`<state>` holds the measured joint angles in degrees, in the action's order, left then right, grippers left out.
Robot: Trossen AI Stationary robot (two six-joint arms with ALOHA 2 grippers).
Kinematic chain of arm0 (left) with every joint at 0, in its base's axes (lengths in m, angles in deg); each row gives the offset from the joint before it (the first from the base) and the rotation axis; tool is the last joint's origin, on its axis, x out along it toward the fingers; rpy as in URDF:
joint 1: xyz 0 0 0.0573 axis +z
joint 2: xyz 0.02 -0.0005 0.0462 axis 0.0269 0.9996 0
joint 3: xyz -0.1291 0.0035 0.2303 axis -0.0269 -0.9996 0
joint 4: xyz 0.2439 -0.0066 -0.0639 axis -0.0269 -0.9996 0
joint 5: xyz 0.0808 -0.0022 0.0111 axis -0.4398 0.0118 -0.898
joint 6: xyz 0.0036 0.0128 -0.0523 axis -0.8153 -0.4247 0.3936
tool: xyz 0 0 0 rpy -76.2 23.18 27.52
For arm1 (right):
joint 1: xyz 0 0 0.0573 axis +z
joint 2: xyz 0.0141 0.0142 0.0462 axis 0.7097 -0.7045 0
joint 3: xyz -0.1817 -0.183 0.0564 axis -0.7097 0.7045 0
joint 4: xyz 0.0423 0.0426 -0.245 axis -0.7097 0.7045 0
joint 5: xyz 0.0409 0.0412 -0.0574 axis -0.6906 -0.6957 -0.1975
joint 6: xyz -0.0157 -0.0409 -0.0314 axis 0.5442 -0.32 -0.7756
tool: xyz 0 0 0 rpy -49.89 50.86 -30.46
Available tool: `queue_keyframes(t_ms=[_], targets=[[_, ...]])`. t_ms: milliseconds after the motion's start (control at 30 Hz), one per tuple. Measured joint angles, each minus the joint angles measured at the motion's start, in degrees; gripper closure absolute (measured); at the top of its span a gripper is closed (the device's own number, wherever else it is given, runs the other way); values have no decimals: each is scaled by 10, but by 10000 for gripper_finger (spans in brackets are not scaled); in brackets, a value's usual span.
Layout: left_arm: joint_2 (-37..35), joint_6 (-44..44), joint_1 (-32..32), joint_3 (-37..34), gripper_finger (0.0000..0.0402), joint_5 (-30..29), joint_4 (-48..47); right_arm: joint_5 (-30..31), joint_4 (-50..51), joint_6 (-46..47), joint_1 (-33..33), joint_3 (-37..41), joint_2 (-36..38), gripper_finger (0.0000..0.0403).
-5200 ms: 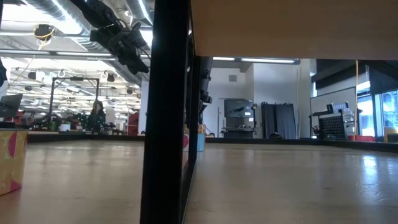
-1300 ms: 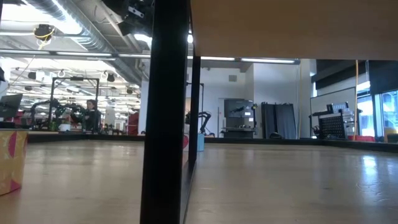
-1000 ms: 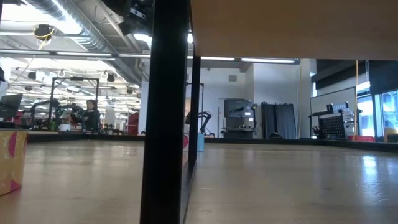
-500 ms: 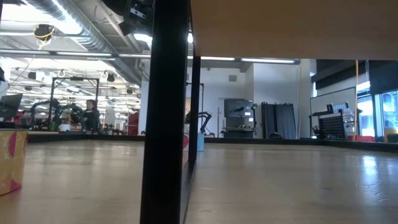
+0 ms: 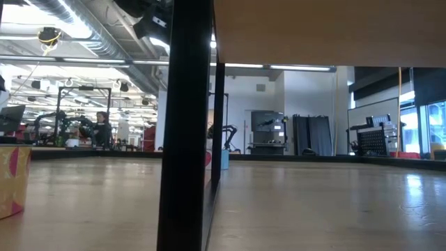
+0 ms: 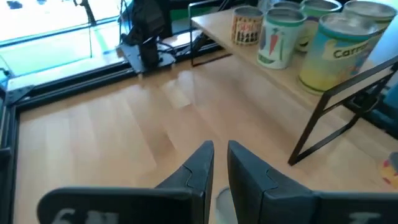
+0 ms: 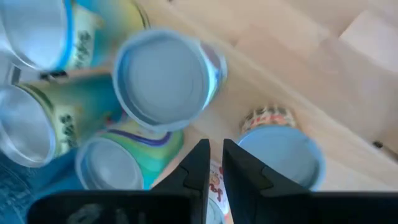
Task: Pick and place cans onto a shelf
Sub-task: Put the canned pineapple rings on the shelf
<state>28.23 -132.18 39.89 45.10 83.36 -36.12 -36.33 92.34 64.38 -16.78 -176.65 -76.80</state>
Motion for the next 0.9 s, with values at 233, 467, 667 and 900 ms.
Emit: queue_keyframes(t_ms=[233, 467, 667, 900], targets=[[1, -5, -5, 0, 363, -148, -5, 71, 76, -47, 0, -69, 1, 357], [33, -80, -41, 0, 363, -179, -94, 200, 91, -113, 0, -127, 5, 357], [64, -123, -77, -1, 363, -186, -107, 329, 90, -237, -1, -176, 5, 357], [75, -81, -128, 0, 363, -213, -228, 440, 91, -343, -17, -215, 5, 357]])
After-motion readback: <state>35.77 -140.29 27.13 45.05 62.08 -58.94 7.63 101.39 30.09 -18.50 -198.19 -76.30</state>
